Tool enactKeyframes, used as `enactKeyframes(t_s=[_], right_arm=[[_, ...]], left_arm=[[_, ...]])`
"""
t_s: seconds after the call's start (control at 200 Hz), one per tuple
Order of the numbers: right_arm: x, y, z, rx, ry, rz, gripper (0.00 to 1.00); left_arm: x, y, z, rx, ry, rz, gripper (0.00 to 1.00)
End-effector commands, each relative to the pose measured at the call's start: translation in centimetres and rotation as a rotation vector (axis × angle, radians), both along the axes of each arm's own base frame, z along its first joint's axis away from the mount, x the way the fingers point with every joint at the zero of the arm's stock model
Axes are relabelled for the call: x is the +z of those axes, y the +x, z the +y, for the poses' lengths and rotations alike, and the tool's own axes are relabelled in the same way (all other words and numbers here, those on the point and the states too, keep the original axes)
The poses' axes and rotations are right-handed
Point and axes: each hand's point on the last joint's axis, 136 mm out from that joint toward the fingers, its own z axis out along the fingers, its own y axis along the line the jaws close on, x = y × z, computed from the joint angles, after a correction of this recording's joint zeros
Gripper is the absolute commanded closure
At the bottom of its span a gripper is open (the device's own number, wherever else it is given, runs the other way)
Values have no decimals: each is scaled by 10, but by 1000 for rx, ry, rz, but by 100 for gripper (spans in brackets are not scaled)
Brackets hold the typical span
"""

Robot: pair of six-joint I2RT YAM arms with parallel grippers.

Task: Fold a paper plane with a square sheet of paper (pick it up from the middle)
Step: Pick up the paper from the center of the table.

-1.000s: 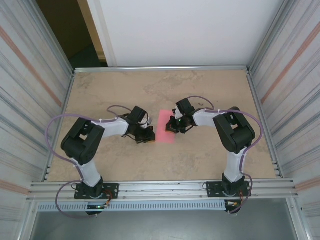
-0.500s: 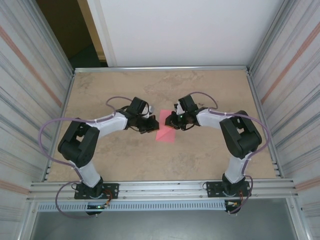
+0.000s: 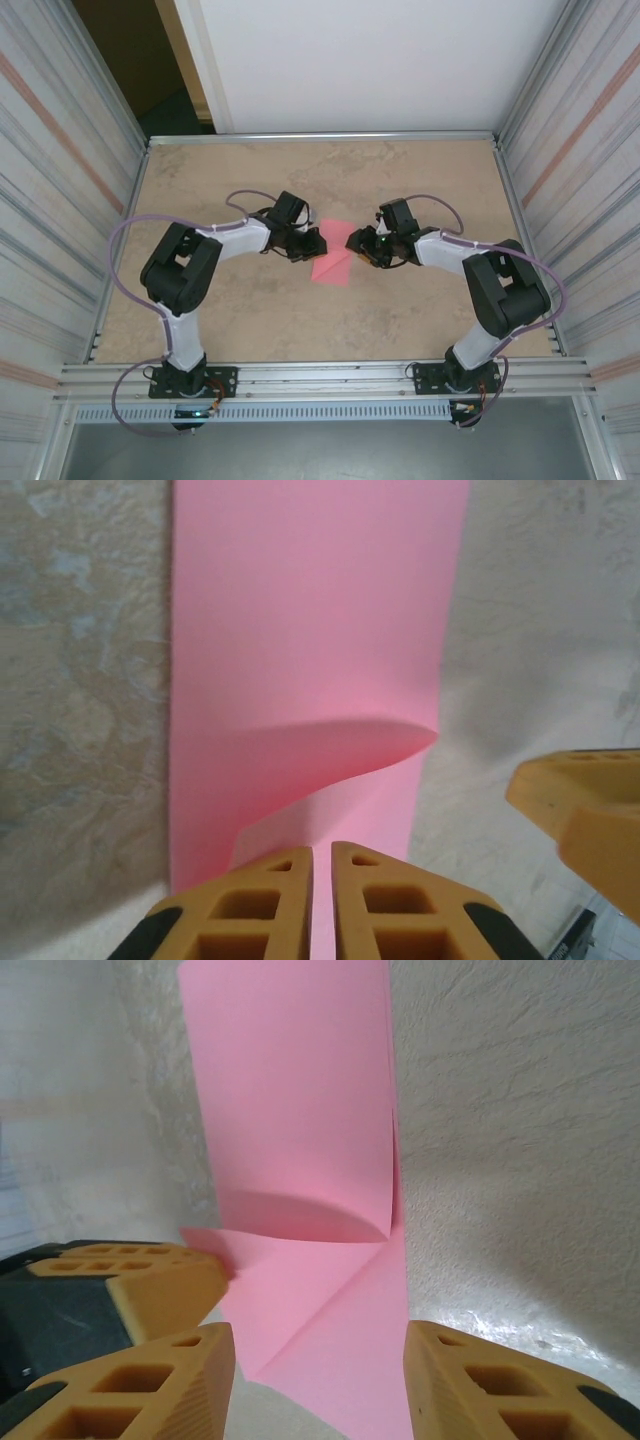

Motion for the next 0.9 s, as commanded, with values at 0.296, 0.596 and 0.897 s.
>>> enactKeyframes(t_s=[0.296,0.596,0.897], right_arm=[[-11,2,18,-30,58,50,51],[-16,3,28,-18,70,69,54],[-21,4,37,-1,82,80,64]], left_arm=[[-25,3,19,130,31,73,82],[-37,-7,27,166,50,120,82],[-38,-9,27,177,39,137,83]])
